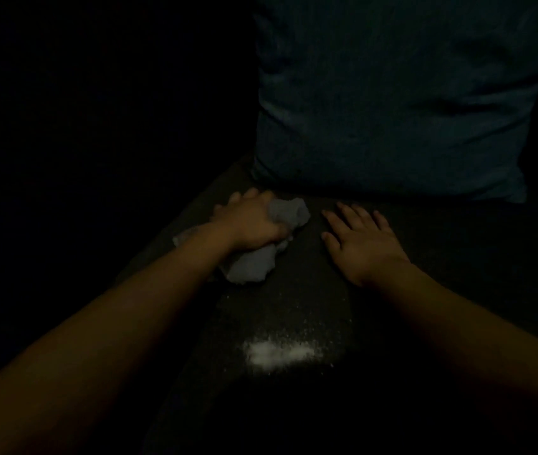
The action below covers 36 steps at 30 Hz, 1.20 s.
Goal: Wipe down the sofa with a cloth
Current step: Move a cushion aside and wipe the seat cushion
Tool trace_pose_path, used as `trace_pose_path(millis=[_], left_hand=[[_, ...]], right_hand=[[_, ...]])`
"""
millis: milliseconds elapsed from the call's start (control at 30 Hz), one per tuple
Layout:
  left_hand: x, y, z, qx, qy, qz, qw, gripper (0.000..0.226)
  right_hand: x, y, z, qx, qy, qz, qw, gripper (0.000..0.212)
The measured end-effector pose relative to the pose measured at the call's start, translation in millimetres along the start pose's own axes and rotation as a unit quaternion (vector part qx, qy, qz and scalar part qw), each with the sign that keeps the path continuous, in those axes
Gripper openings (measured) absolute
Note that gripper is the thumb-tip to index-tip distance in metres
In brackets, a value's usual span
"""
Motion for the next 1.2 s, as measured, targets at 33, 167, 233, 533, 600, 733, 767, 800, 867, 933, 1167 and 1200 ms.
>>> trace_pose_path(millis=[33,167,233,533,600,733,767,800,867,933,1167,1200], left_hand=[[10,4,1,-0.008,-0.005,0.031,0.999,0.067],[42,11,12,0.039,0.014,0.063,0.997,0.055],[68,12,10,0.083,0.023,0.040,0.995,0.054],[68,-65,-15,0.144,0.045,0.112,0.982,0.033],[35,-70,-30,0.151,0.028,0.121,0.981,0.038],[-11,-21,-50,0.083,-0.011,0.067,0.994,0.052],[-17,-15,-56,0.059,-0.021,0.093,0.994,0.046],[-24,-14,-61,0.052,-0.015,0.117,0.992,0.042],[-36,-18,-74,0.063,0.024,0.117,0.991,0.042],[-45,-18,-85,0.066,0.056,0.124,0.989,0.045],[-11,-14,-77,0.045,0.088,0.188,0.977,0.033],[1,-10,-77,0.048,0.092,0.186,0.977,0.032]], right_hand=[[0,1,0,0.000,-0.005,0.000,1.000,0.056],[0,3,5,-0.001,-0.006,-0.012,1.000,0.056],[1,0,3,-0.001,-0.011,-0.034,0.999,0.056],[7,-5,1,-0.005,-0.008,-0.028,1.000,0.056],[6,0,4,-0.003,-0.005,-0.023,1.000,0.056],[3,0,3,0.021,0.008,-0.027,0.999,0.055],[2,0,4,0.023,0.014,-0.026,0.999,0.055],[1,0,5,0.023,0.020,-0.021,0.999,0.055],[-2,0,3,0.027,0.023,-0.025,0.999,0.055],[-3,0,0,0.028,0.020,-0.032,0.999,0.055],[-1,-1,2,0.046,0.028,-0.035,0.998,0.053],[1,-1,1,0.052,0.034,-0.040,0.997,0.053]])
Point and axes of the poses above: each hand's wrist, its own x-axis away from the middle knuckle, its own y-axis out of the palm, z = x × y, the point moved 4 cm from there along -x, towards the middle knuckle, and after that the axes turned 3 degrees about -z, right-handed, at the moved point
